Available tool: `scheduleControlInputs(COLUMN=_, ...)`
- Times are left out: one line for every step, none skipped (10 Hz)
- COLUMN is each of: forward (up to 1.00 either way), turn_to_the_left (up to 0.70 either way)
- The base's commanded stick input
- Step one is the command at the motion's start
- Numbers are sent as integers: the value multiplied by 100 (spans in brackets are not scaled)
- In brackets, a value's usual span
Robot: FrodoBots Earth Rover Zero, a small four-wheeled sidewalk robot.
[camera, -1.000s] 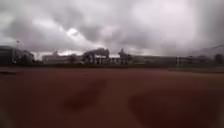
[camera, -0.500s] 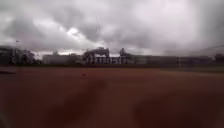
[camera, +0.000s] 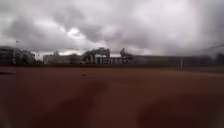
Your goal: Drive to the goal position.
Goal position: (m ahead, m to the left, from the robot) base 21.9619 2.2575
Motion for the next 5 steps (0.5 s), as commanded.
scheduleControlInputs(forward=70, turn_to_the_left=0)
scheduleControlInputs(forward=70, turn_to_the_left=0)
scheduleControlInputs(forward=70, turn_to_the_left=0)
scheduleControlInputs(forward=70, turn_to_the_left=0)
scheduleControlInputs(forward=70, turn_to_the_left=0)
